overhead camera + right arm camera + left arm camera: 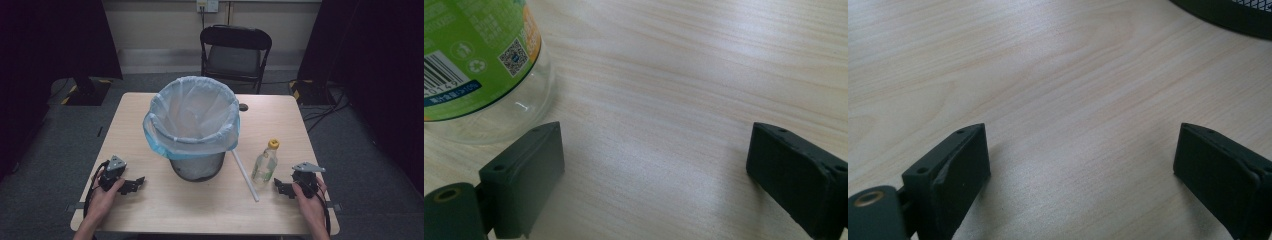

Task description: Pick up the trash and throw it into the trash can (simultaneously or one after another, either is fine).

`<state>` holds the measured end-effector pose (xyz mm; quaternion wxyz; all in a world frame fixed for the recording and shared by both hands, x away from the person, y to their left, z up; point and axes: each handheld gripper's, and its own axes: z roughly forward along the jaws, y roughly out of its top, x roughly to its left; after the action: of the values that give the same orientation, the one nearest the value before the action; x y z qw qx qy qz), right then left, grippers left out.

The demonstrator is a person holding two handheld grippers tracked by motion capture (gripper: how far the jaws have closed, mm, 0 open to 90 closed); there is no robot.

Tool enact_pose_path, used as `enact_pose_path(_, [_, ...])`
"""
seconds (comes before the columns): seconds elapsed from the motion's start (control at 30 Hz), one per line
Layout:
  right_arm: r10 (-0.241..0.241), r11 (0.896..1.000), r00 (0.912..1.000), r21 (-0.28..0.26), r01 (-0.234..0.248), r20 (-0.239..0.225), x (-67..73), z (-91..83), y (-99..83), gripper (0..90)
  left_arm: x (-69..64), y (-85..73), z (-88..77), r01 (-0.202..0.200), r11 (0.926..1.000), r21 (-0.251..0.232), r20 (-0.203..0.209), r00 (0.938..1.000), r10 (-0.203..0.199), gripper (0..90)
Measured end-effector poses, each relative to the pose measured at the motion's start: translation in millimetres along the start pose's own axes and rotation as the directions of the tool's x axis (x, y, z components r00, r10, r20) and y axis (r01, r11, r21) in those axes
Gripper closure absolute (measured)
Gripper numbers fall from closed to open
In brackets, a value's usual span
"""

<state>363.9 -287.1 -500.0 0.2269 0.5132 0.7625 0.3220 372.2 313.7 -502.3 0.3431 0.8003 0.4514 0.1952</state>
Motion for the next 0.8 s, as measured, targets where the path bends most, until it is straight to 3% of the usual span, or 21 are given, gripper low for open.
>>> enact_pose_path(0.3, [0.007, 1.0, 0.9999, -0.001, -0.007, 0.009, 1.1, -0.5, -0.3, 8.1, 0.3, 0.1, 0.0, -0.002, 1.0, 0.0, 0.001, 1.0, 0.002, 7.3])
enact_pose_path(0.37, [0.004, 1.0, 1.0, 0.005, -0.004, 0.006, 0.8, -1.9, 0.1, 12.7, 0.4, 0.1, 0.0, -0.003, 1.0, 0.001, 0.002, 1.0, 0.003, 7.3])
enact_pose_path(0.4, [0.003, 1.0, 1.0, 0.006, -0.003, -0.006, 1.1, -5.3, 0.1, 17.2, 0.6, 0.1, -0.1, -0.005, 1.0, 0.002, 0.002, 1.0, 0.005, 7.3])
enact_pose_path(0.57, [0.008, 1.0, 0.9981, -0.017, -0.01, -0.061, 2.3, -12.3, 0.6, 15.3, 0.8, 0.4, 0.7, -0.002, 1.0, -0.001, 0.008, 1.0, 0.002, 6.9])
enact_pose_path(0.8, [-0.002, 0.999, 0.9965, -0.038, -0.001, -0.083, 6.8, -20.6, 2.0, 15.0, 0.8, 0.4, 0.8, -0.001, 1.0, -0.003, 0.01, 1.0, 0.001, 6.8])
